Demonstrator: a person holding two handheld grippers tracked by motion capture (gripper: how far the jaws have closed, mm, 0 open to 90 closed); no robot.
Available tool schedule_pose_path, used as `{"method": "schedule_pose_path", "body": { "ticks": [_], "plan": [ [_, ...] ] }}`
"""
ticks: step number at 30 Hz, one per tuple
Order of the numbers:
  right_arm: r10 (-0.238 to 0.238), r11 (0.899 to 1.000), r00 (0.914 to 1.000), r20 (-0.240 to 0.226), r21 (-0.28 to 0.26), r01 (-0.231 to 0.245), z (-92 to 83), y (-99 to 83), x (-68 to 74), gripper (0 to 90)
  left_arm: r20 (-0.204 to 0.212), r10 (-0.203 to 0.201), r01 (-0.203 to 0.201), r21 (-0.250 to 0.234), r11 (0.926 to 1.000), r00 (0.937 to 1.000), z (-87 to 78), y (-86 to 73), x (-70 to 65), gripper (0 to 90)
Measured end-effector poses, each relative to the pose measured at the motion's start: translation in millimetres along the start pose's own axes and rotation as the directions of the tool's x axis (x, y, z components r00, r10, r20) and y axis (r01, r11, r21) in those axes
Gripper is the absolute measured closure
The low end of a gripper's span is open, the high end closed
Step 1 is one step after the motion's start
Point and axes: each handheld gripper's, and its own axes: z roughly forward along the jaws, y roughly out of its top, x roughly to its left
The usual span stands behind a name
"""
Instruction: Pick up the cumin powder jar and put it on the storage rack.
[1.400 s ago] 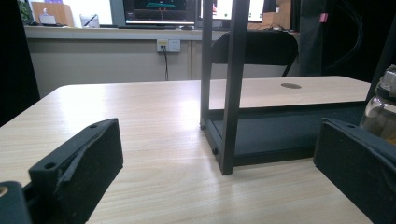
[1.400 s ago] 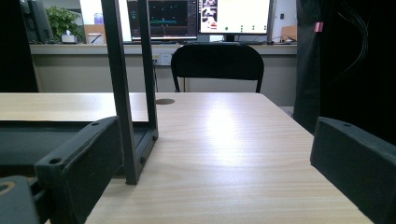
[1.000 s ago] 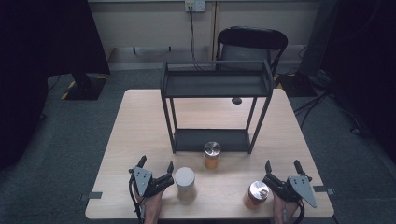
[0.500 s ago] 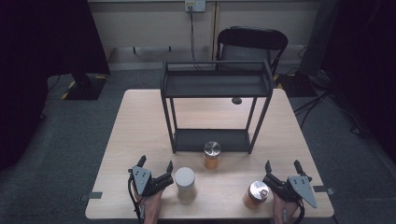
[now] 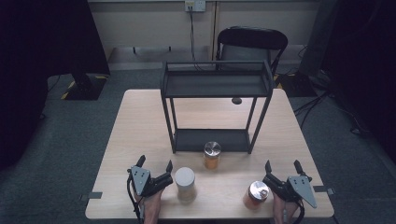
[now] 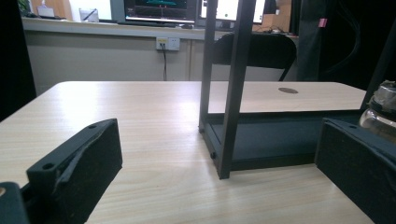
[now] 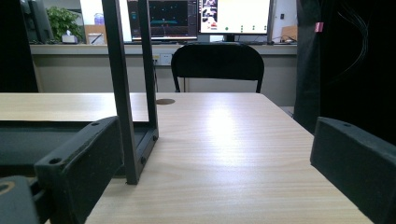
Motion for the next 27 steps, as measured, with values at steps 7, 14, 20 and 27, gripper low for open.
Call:
{"method": "schedule_pose_path", "body": {
  "ticks": [7, 14, 20, 27],
  "plan": [
    [0.001, 1.000, 1.0000, 0.000, 0.000, -0.001, -0.1, 0.0, 0.0, 1.8, 0.000, -0.006, 0.006, -0.004, 1.0000, 1.0000, -3.6, 0.7, 2.1, 0.0],
    [0.001, 1.000, 1.0000, 0.001, 0.001, -0.001, -0.1, 0.2, 0.2, 1.8, 0.006, -0.014, 0.014, -0.029, 0.9995, 0.9999, -7.3, 3.6, 4.8, 0.0],
    [0.001, 1.000, 1.0000, 0.003, 0.001, -0.001, -0.1, 0.1, 0.5, 1.8, 0.008, -0.027, 0.027, -0.059, 0.9979, 0.9996, -9.9, 4.6, 4.4, 0.0],
    [0.001, 1.000, 1.0000, 0.002, 0.001, -0.001, -0.2, 0.1, 0.4, 1.8, 0.027, -0.033, 0.035, -0.080, 0.9962, 0.9991, -12.1, 7.8, 6.0, 0.0]
  ]
}}
